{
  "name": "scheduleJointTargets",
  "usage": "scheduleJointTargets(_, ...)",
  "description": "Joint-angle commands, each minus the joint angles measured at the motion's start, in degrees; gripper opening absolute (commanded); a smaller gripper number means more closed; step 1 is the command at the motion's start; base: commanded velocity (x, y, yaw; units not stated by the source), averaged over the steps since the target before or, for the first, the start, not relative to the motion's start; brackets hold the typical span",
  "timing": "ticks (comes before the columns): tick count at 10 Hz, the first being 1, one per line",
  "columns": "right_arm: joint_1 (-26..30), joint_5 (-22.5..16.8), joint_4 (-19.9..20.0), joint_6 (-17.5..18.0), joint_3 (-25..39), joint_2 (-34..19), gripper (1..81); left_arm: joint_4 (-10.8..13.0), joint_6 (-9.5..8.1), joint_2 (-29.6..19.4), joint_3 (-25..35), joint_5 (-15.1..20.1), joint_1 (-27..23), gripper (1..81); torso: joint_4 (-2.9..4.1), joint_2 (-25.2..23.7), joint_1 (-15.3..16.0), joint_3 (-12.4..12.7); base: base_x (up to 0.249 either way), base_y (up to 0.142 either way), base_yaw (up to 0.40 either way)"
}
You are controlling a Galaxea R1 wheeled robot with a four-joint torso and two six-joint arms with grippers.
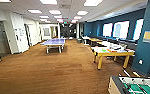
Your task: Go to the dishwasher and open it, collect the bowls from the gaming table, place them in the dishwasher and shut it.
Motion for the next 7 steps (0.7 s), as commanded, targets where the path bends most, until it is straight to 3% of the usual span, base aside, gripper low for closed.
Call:
scheduleJointTargets(1, 3.5, -2.4, -0.2, 0.0, 0.3, -0.1, 81.1, 0.1, 0.06, -0.6, 0.1, 2.1, -3.9, 81.1, 0.00, 0.0, 0.0, 0.0, 0.079, 0.062, 0.000)
scheduleJointTargets(7, 3.4, -2.4, -0.2, -0.1, 0.3, -0.1, 81.1, 0.1, 0.06, -0.5, 0.1, 2.1, -3.8, 81.1, 0.00, 0.0, 0.0, 0.0, 0.079, 0.067, 0.000)
